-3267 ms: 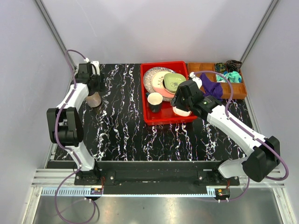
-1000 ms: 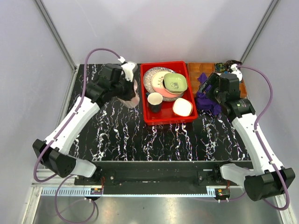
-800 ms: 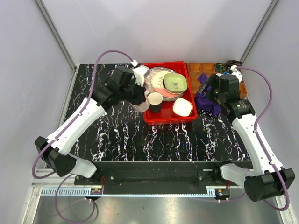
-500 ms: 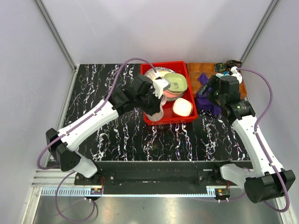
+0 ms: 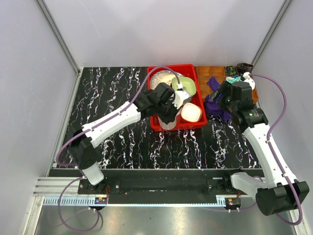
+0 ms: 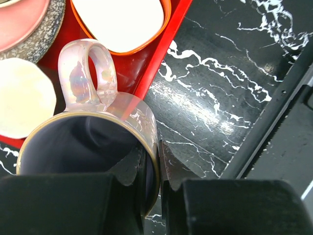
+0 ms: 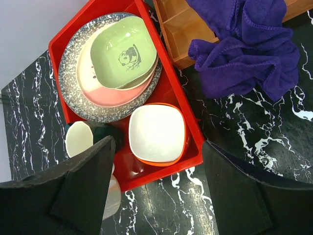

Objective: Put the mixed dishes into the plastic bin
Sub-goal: Place the cup in the plastic bin.

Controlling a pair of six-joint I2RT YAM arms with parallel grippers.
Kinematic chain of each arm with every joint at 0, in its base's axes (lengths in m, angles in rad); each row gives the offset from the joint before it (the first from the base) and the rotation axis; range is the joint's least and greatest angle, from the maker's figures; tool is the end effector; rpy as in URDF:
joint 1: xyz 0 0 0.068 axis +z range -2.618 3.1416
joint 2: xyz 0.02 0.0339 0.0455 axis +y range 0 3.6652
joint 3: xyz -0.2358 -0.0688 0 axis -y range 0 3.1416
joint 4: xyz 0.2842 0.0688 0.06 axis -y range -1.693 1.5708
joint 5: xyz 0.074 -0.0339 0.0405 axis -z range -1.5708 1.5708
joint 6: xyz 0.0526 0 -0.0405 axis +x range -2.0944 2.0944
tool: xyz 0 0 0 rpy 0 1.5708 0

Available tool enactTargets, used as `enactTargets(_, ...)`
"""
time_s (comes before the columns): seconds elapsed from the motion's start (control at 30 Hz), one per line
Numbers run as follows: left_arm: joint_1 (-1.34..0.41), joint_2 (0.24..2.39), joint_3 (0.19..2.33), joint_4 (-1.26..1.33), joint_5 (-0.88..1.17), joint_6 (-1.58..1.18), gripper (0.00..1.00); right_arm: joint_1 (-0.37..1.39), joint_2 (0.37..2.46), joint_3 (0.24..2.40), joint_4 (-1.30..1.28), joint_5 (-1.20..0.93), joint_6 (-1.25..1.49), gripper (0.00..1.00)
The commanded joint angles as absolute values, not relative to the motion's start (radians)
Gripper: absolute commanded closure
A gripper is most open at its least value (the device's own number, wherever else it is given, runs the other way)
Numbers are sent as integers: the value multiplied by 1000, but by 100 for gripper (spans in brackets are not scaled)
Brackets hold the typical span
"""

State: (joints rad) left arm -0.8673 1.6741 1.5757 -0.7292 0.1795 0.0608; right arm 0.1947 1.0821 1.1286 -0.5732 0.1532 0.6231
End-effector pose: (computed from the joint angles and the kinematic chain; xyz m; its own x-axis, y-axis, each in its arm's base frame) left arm 0.2633 -0.3249 0.2872 -0.4251 0.5935 -0.6834 0.8559 0.5092 -0.0901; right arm 0.2952 0.0500 0.3315 -0.4366 0.5017 -0.7468 0.2376 0.8649 0.4422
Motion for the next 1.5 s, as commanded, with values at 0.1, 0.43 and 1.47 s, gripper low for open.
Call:
enactTargets(0.1,-887,1700,1698,-598,144,152,100,178,1052,1117,-566,129,592,19)
enactTargets(0.43,-887,1770,1753,-632,78,236,100,169,1060,1106,-565,118,594,19)
enactTargets(1.47,-885,1815,1629,-603,-60,357,100,160,1083,1068,-543,68,609,18)
